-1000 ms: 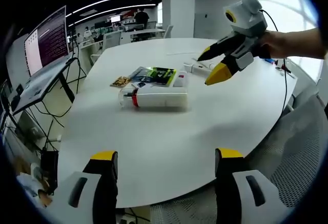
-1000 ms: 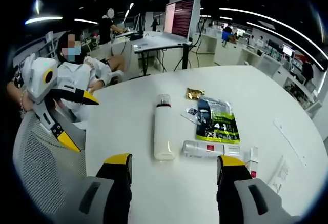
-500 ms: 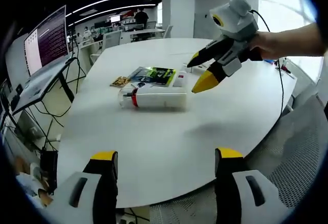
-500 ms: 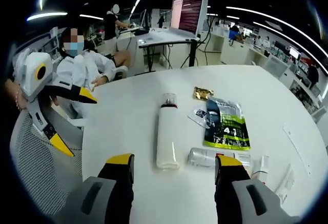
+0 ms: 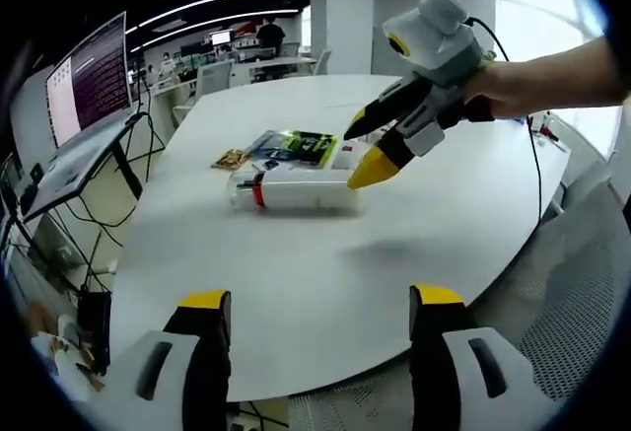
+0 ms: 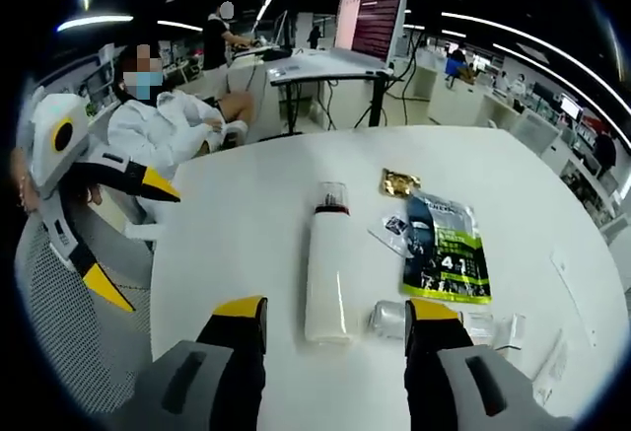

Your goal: Arrange the skincare products in the storage area until every visible bottle or jar stands upright without overlapping.

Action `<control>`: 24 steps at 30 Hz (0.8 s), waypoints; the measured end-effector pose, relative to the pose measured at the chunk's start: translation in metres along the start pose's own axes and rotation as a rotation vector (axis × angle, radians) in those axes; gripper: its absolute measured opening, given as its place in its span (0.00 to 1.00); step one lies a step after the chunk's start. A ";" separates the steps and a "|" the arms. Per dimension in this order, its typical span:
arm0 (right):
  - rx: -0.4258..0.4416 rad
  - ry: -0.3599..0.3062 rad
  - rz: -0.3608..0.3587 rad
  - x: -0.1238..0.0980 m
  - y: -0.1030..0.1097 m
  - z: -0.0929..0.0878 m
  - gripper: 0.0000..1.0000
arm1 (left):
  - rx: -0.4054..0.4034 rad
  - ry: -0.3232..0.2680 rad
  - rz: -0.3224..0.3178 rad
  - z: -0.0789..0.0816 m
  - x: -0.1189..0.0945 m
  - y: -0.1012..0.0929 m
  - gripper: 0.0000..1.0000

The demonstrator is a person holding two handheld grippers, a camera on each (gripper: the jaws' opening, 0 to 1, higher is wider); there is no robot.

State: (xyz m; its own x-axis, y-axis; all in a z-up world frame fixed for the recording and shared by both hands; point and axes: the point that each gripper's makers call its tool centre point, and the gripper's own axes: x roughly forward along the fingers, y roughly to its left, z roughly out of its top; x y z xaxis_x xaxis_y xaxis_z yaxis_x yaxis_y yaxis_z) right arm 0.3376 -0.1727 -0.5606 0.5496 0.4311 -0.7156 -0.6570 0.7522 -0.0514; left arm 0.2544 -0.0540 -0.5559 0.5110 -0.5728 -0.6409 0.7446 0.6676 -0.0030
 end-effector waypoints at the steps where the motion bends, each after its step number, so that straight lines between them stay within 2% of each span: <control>1: 0.002 -0.001 0.001 0.002 -0.001 0.001 0.61 | -0.001 -0.001 0.000 0.000 0.000 0.000 0.66; 14: -0.008 0.050 -0.002 0.033 -0.005 0.007 0.62 | 0.000 0.002 0.000 0.001 0.000 -0.001 0.66; 24: 0.005 0.111 0.023 0.057 -0.005 0.007 0.58 | -0.001 0.004 0.006 0.000 0.000 0.000 0.66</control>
State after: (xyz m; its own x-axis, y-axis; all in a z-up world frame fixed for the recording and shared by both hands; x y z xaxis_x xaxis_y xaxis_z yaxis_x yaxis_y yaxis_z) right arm 0.3760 -0.1489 -0.5961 0.4736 0.3903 -0.7895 -0.6658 0.7455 -0.0309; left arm 0.2543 -0.0535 -0.5557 0.5135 -0.5667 -0.6443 0.7412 0.6713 0.0003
